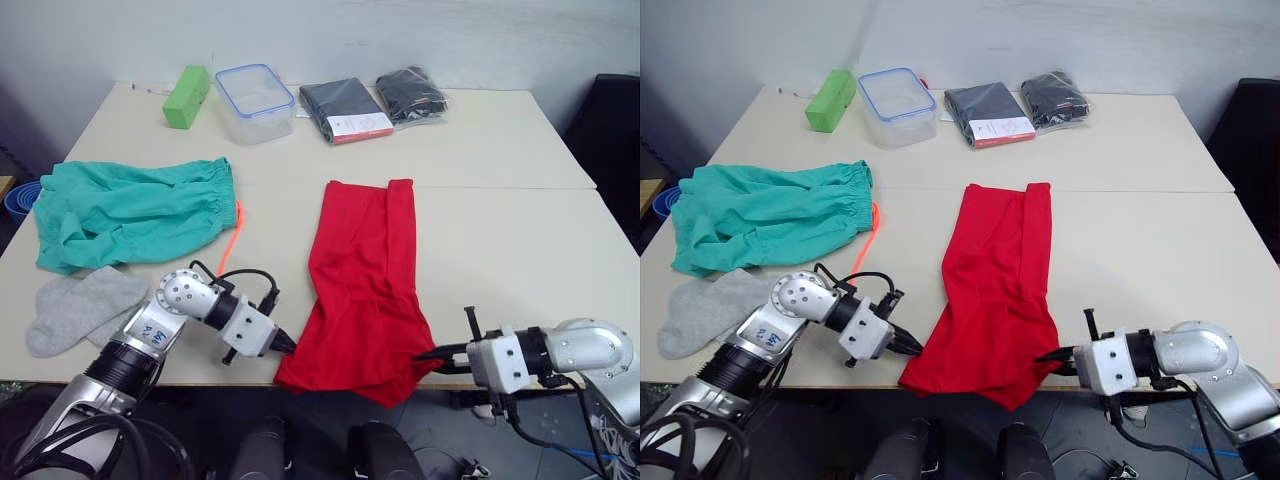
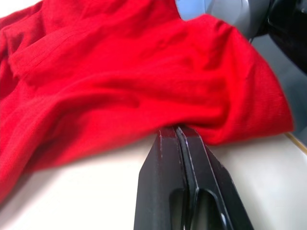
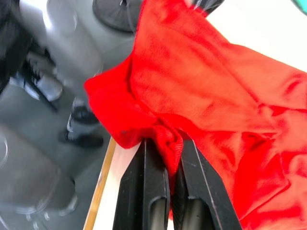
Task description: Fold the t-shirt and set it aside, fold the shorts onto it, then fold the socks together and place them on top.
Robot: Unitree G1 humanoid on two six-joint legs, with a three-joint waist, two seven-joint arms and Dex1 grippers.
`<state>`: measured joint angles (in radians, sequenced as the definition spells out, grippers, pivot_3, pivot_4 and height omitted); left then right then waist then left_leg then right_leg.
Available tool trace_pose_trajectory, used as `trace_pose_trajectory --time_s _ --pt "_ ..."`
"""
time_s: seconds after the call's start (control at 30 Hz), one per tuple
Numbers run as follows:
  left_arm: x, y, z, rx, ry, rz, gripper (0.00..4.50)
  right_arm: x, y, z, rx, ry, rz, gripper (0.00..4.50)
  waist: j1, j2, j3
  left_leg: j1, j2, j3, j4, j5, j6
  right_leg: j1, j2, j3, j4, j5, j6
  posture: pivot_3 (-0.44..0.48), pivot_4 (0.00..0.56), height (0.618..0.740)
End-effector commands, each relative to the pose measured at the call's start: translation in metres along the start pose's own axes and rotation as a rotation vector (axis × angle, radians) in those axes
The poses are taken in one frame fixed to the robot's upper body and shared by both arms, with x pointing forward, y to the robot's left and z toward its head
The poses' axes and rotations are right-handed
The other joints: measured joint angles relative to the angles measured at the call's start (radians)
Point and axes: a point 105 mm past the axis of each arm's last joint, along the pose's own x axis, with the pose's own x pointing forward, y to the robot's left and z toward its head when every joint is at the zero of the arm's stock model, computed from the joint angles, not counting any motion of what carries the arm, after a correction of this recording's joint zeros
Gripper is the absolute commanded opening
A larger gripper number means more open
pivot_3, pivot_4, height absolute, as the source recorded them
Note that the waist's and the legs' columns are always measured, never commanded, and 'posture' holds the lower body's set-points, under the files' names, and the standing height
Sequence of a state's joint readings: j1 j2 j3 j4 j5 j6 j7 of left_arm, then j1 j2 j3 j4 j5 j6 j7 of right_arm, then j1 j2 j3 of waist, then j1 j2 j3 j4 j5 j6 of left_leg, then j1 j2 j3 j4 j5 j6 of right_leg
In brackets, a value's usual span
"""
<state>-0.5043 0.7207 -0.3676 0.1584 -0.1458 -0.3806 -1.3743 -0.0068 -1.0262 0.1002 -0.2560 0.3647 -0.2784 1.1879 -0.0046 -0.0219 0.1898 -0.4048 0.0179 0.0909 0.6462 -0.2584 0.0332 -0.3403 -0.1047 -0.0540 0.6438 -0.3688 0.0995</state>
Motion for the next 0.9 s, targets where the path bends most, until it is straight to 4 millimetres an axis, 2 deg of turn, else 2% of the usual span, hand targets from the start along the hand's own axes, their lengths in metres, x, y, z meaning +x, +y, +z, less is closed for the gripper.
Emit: trace_pose_trajectory --time_s 0.03,0.1,0.23,0.33,0.4,0.53,0.73,0.9 --pt "-0.014 0.010 0.013 -0.051 -0.052 0.044 0.00 -0.005 -0.011 0.018 0.070 -0.044 -0.043 0.05 0.000 0.000 0.000 0.000 0.000 0.000 0.000 0.000 0.001 0.000 0.000 0.000 0.000 0.000 0.000 0.000 0.150 0.740" --pt "-0.018 0.011 0.015 -0.082 -0.062 0.048 0.00 -0.005 -0.014 0.021 0.109 -0.058 -0.057 0.05 0.000 0.000 0.000 -0.001 0.000 0.000 0.000 -0.001 0.001 0.000 -0.001 0.000 -0.001 0.000 0.000 0.000 0.150 0.740" --pt "-0.021 0.007 0.008 -0.034 0.010 0.023 0.00 -0.006 -0.018 0.024 0.129 -0.057 -0.074 0.05 0.000 0.000 0.000 -0.001 0.000 -0.001 -0.001 -0.001 0.000 0.000 -0.001 0.000 -0.002 0.000 0.000 0.000 0.150 0.740" --pt "-0.019 -0.004 -0.001 0.070 0.076 -0.038 0.56 -0.005 -0.014 0.019 0.118 -0.029 -0.062 0.00 0.000 0.000 0.000 -0.001 0.000 0.000 -0.001 -0.001 0.000 0.000 -0.001 -0.001 -0.003 0.000 0.000 0.000 0.150 0.740" --pt "-0.016 -0.004 -0.004 0.155 0.094 -0.041 1.14 -0.006 -0.014 0.018 0.126 -0.023 -0.063 0.00 0.000 0.000 0.000 -0.001 0.000 0.000 -0.002 -0.001 0.000 0.000 -0.001 -0.001 -0.005 0.000 0.000 0.000 0.150 0.740" --pt "-0.008 0.008 -0.001 0.270 0.078 0.013 2.47 -0.006 -0.013 0.017 0.132 -0.014 -0.065 0.00 0.005 0.000 0.000 -0.002 -0.001 0.000 -0.002 -0.001 0.000 0.000 -0.003 -0.004 -0.006 0.000 0.000 0.000 0.150 0.740" --pt "-0.002 0.014 0.002 0.326 0.046 0.020 4.37 -0.007 -0.012 0.016 0.140 0.000 -0.074 0.00 0.003 0.000 0.000 -0.002 -0.002 0.001 -0.001 -0.001 0.000 0.001 -0.008 -0.013 -0.006 0.000 0.001 0.000 0.150 0.740" --pt "0.007 0.011 0.003 0.396 0.033 -0.014 4.48 -0.008 -0.011 0.016 0.148 0.008 -0.083 0.00 0.003 0.000 0.000 -0.002 -0.002 0.000 -0.001 -0.001 0.000 0.001 -0.008 -0.016 -0.006 0.001 0.001 0.000 0.150 0.740"
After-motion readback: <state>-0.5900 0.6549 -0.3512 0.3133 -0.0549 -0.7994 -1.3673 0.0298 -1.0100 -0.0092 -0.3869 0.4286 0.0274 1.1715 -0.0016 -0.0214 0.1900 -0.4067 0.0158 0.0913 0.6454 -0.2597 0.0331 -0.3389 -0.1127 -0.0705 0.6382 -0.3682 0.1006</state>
